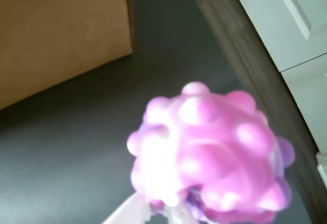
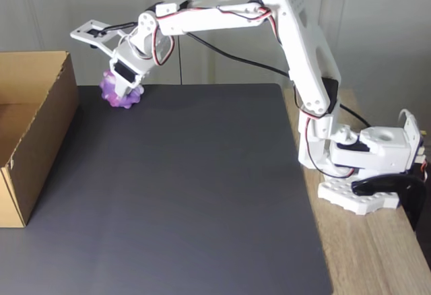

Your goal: Grasp a ball and put it in the box.

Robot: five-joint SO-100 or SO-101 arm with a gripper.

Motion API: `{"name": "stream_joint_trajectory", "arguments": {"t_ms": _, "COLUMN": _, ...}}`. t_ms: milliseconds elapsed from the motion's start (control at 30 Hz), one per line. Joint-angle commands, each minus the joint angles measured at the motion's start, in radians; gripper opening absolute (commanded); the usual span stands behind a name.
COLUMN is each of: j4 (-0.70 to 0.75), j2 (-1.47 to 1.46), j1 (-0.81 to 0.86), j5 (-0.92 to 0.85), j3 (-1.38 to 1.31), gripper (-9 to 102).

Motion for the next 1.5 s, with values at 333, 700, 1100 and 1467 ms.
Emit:
{"name": "stream_joint_trajectory", "arguments": {"t_ms": 333, "j4": 0.063, "j2": 0.172, "j1": -0.043, "j5": -0.023, "j3": -0.011, "gripper": 0}}
{"name": "stream_joint_trajectory", "arguments": {"t_ms": 700, "j4": 0.138, "j2": 0.311, "j1": -0.038, "j5": 0.000, "j3": 0.011, "gripper": 0}}
{"name": "stream_joint_trajectory", "arguments": {"t_ms": 1100, "j4": 0.247, "j2": 0.545, "j1": -0.052, "j5": 0.005, "j3": 0.021, "gripper": 0}}
{"name": "stream_joint_trajectory", "arguments": {"t_ms": 1467, "j4": 0.319, "j2": 0.614, "j1": -0.138, "j5": 0.015, "j3": -0.133, "gripper": 0}}
